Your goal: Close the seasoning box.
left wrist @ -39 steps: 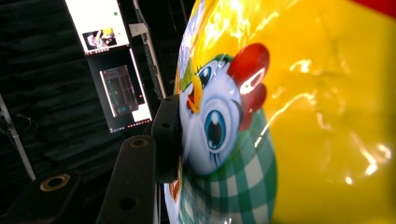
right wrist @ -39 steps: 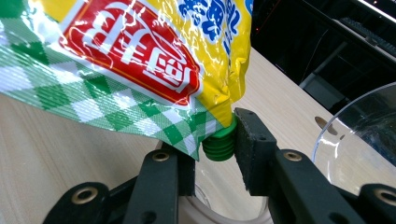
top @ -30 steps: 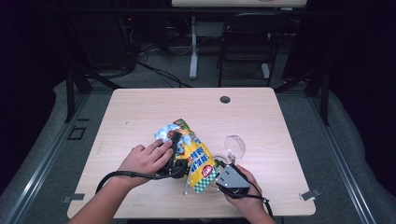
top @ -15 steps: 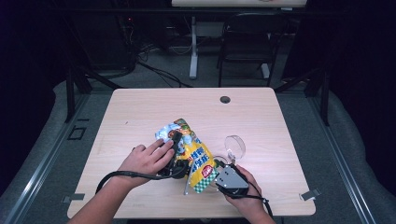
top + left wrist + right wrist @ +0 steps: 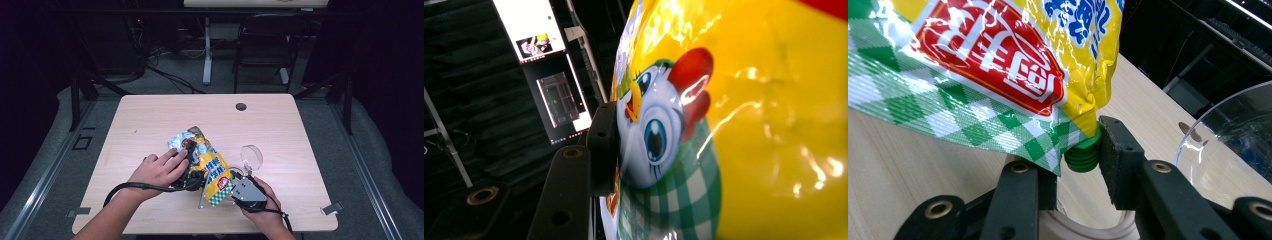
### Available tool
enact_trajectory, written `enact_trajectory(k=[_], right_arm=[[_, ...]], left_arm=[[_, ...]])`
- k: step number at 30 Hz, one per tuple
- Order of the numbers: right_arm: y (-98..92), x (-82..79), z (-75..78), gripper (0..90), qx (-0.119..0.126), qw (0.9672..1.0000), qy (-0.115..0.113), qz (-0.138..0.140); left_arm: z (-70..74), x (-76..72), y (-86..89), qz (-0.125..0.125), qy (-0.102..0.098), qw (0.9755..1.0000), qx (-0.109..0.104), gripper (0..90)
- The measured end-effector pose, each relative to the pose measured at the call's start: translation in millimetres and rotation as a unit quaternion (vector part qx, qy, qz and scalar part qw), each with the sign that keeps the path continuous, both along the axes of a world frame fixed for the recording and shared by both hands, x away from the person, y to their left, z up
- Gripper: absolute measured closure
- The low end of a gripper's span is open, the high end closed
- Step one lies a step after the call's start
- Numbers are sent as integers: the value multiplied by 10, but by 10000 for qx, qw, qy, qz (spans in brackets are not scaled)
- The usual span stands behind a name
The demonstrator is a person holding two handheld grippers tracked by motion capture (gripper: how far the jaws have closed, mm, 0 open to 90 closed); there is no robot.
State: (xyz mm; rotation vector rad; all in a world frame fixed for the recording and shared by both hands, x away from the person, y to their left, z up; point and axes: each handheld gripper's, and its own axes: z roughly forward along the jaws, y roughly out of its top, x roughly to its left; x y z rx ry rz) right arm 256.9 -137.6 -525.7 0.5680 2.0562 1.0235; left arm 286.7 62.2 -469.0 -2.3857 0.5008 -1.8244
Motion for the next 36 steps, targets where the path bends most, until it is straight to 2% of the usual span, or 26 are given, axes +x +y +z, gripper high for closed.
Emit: enact_trajectory(k=[4,11,13,20,22,33,36], right_arm=[[3,-2,-1,704,-19,10000,0,12],[6,-2,-4,704,-24,10000,7,14],[5,-1,-3,704,-20,10000,4,12],[5,-1,-3,704,-24,10000,12,5],[6,-2,-4,704,-33,10000,9,4],[9,-1,-7,704,-29,10000,4,-2],[9,-3,-7,704,-35,10000,6,-3]], left_arm=[[1,-4,-1,22,12,10000,29,615],[11,-10,-12,-26,-105,9999,121,615],[22,-10,-19,13,-48,9999,158,615],[23,-13,-28,3,-62,9998,181,615],[19,-16,-30,-13,-120,9997,202,615],[33,-14,-43,0,-105,9996,274,616],[40,-13,-52,-65,-138,9994,302,616]])
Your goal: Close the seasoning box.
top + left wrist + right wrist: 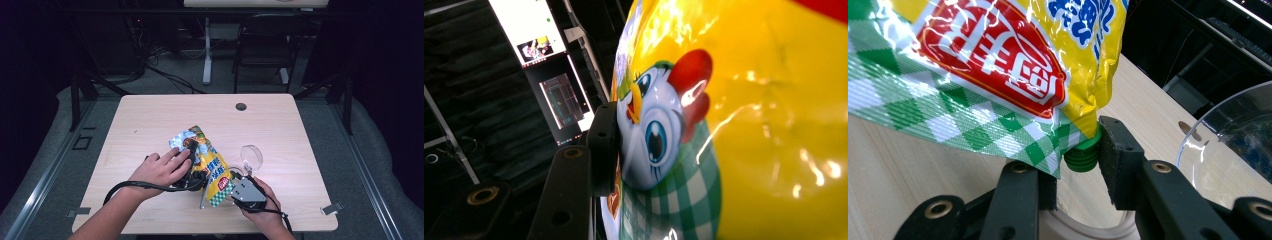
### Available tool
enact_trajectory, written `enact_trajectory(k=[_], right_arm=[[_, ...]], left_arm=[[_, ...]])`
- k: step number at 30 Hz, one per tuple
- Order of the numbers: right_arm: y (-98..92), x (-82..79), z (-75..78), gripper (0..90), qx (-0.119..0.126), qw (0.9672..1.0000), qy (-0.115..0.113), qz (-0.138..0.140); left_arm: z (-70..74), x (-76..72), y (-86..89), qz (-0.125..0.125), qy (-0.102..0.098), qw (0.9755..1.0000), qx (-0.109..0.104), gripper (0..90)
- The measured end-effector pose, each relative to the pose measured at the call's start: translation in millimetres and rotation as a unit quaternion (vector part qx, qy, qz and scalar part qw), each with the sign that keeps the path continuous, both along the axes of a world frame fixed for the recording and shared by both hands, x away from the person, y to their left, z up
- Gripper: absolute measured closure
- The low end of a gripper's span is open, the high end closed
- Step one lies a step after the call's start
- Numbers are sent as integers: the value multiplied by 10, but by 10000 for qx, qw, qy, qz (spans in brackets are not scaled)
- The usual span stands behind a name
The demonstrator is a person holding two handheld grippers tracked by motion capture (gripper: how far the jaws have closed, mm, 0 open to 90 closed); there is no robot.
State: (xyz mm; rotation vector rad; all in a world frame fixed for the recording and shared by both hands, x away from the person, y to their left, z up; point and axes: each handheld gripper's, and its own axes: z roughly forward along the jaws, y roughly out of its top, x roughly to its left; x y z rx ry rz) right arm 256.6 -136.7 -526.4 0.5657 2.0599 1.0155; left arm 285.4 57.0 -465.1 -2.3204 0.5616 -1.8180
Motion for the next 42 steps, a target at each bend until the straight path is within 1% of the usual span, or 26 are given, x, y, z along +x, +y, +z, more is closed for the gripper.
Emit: enact_trajectory(k=[1,4,5,8,9,11,12,13,15,17,23,26,29,30,31,32,42], right_arm=[[-1,1,0,704,4,10000,3,0],[0,1,-1,704,5,10000,4,-6],[0,1,0,704,2,10000,0,-4],[-2,-1,2,704,16,10000,-9,-14],[-3,0,3,704,21,10000,-7,-15],[-3,-1,3,704,20,10000,-10,-18],[-3,-1,3,704,19,10000,-8,-18],[-4,-1,2,704,20,10000,-8,-18],[-5,0,2,704,32,10000,-14,-25],[-7,1,4,704,39,10000,-11,-38],[-13,1,6,704,57,10000,0,-32],[-11,-3,7,704,75,10000,12,-39],[-11,-3,7,704,95,9999,17,-34],[-11,-3,6,704,107,9999,20,-38],[-11,-3,6,704,116,9999,29,-37],[-10,-3,6,704,116,9999,31,-36],[-22,-7,14,704,194,9998,103,-30]], left_arm=[[-1,0,0,4,3,10000,-7,616],[13,0,-12,-16,-29,10000,71,616],[21,-1,-17,14,19,10000,90,616],[30,1,-23,-1,-13,9999,103,616],[22,3,-16,89,80,9999,36,616],[42,5,-34,-12,-8,9999,150,616],[50,6,-39,15,48,9999,151,616],[52,8,-41,-8,12,9999,155,617],[57,10,-45,22,49,9999,138,618],[76,11,-60,13,54,9998,209,619],[80,11,-68,27,76,9997,218,625],[87,5,-70,3,20,9997,252,625],[85,1,-69,30,39,9997,219,625],[87,0,-71,29,35,9997,233,625],[97,-1,-79,-5,-11,9996,295,625],[97,-2,-80,-1,-15,9996,296,625],[110,-6,-87,-20,-5,9995,309,625]])
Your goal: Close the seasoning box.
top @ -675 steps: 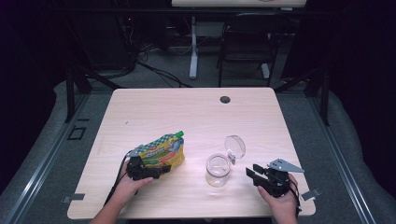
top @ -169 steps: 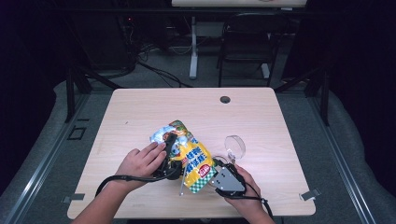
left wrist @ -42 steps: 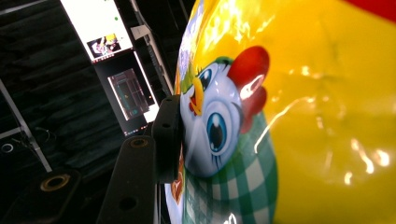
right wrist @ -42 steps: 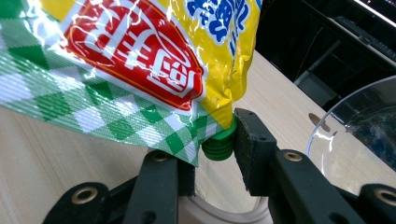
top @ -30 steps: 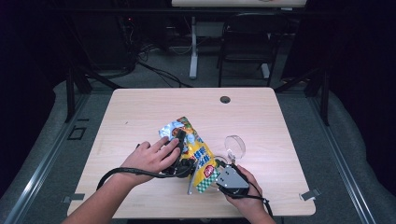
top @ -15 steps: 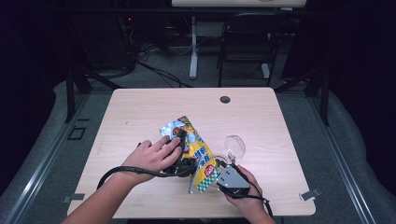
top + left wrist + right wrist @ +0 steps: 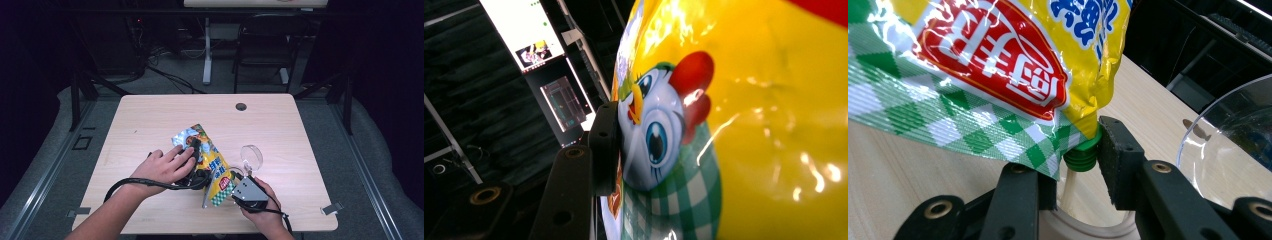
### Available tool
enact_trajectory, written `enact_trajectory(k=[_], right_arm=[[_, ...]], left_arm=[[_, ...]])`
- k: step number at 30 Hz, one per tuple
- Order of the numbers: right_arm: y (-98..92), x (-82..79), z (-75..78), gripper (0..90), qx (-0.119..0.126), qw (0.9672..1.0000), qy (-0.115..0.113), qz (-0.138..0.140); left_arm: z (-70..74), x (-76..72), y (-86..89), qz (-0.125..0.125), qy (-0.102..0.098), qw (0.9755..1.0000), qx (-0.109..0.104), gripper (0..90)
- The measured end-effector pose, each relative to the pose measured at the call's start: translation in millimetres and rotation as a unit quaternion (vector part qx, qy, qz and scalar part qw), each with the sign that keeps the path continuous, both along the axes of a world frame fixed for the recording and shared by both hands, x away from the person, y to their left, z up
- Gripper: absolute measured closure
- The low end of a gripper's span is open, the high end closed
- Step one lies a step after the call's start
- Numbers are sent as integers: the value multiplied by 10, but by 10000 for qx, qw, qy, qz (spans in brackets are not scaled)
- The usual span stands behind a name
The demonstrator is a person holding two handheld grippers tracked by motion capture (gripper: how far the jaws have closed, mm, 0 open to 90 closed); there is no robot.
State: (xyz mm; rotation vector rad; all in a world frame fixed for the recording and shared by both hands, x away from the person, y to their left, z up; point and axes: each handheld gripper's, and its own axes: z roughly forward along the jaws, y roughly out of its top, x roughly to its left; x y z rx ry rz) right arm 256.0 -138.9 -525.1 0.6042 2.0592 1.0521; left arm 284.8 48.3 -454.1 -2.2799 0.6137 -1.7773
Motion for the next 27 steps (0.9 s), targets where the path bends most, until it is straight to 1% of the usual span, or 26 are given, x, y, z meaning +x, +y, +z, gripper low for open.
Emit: enact_trajectory(k=[6,8,10,11,12,14,16,27], right_arm=[[2,-5,1,704,19,10000,35,6],[1,-6,1,704,21,10000,33,5],[-1,-7,2,704,40,10000,49,3],[-2,-7,1,704,51,10000,49,6],[-5,-7,1,704,73,10000,55,6],[-7,-8,3,704,95,9999,69,12],[-7,-11,5,704,110,9999,74,18],[-10,-16,12,704,114,9999,81,34]], left_arm=[[7,-2,-3,21,66,10000,24,625],[5,-3,-3,12,43,10000,25,625],[7,-4,-6,22,65,10000,29,625],[4,-7,-6,14,36,10000,24,625],[7,-8,-6,29,67,10000,24,625],[7,-9,-5,24,66,10000,23,625],[9,-10,-2,4,35,10000,12,625],[18,-18,-3,5,40,10000,28,625]])
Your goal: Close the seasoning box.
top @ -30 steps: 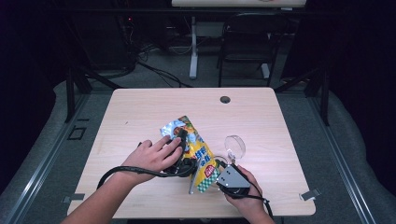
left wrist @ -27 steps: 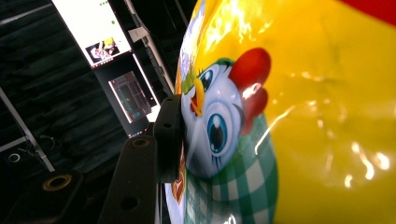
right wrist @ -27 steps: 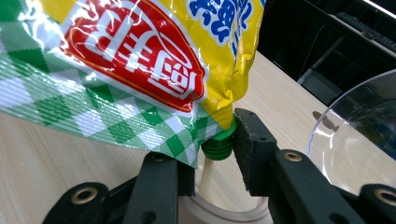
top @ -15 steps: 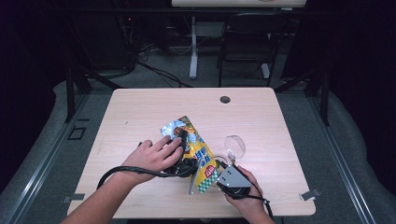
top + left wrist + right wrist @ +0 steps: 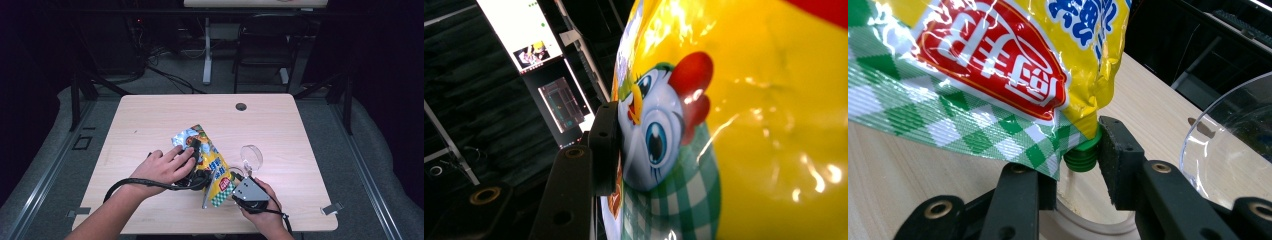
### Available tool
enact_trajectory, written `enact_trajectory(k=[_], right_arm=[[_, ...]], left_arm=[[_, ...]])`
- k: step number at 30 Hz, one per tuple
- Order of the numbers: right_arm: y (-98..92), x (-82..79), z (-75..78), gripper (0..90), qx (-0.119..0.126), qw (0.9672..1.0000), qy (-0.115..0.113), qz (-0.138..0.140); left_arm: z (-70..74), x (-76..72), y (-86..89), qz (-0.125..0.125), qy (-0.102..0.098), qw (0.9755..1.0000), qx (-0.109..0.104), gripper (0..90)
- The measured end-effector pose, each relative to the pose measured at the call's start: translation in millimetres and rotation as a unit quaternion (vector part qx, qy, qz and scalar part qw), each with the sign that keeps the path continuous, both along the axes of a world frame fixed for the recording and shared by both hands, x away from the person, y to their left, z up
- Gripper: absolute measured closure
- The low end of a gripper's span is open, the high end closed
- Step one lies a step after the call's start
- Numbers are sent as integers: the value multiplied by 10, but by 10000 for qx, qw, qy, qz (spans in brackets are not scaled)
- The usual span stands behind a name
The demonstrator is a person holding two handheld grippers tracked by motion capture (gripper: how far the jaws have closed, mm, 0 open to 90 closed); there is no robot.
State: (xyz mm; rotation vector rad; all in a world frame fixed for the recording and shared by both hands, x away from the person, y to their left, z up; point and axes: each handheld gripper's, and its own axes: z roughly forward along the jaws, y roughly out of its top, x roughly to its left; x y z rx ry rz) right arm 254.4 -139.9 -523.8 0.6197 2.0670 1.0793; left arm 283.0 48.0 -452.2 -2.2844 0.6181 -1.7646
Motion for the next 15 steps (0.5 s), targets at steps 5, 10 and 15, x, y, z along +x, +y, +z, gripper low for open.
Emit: enact_trajectory(k=[5,10,15], right_arm=[[-2,-5,3,704,24,10000,13,3],[-1,-5,2,703,22,10000,6,1],[-1,-5,2,703,17,10000,6,-7]], left_arm=[[8,-4,-3,47,74,10000,-3,625],[4,-5,-3,0,-6,10000,-1,625],[12,-7,-12,-49,-69,9999,64,624]])
